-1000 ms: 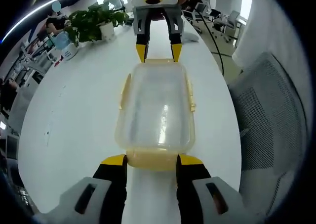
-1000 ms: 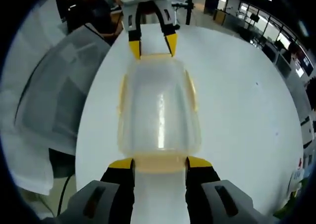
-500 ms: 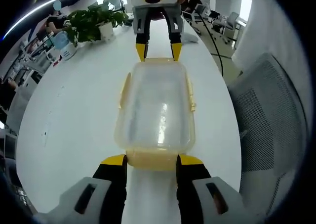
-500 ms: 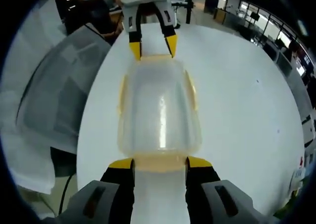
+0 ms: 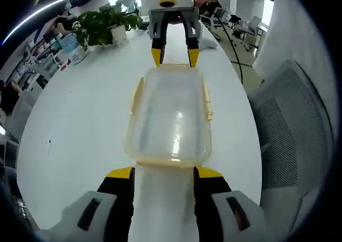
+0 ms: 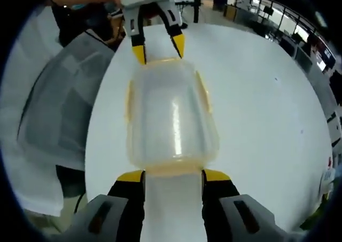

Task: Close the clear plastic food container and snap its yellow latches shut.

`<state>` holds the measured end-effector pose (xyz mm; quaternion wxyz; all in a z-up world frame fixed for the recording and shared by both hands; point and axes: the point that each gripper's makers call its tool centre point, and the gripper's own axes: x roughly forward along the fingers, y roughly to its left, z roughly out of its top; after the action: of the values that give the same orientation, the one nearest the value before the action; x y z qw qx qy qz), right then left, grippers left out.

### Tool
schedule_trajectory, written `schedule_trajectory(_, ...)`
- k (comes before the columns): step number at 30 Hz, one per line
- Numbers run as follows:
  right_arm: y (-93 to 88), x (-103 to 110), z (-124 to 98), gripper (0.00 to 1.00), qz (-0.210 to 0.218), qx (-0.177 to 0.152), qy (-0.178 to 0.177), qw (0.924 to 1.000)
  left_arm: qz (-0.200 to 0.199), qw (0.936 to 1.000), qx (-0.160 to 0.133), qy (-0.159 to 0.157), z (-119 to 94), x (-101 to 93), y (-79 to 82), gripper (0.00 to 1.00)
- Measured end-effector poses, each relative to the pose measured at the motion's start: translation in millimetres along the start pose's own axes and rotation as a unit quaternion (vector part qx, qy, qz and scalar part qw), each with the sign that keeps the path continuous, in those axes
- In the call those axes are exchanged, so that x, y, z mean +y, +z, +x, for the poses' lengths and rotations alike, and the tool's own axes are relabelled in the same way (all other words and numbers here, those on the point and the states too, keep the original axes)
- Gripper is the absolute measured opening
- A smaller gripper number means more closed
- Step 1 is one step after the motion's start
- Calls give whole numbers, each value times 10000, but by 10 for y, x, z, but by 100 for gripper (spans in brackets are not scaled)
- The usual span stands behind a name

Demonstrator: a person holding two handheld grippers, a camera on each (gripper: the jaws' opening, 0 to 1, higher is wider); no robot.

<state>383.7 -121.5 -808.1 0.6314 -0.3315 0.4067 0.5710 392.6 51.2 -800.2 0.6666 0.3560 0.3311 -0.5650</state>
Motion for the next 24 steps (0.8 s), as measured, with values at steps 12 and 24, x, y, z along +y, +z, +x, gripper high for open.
schedule_trajectory(12, 56, 86, -112, 41, 581, -231, -155, 9979, -927, 9956, -159, -8, -150, -85, -94, 44)
schedule_trajectory(24, 162, -21, -167, 39, 1945, -543, -515, 9780, -2184, 9726, -663, 432, -190, 41, 75, 41)
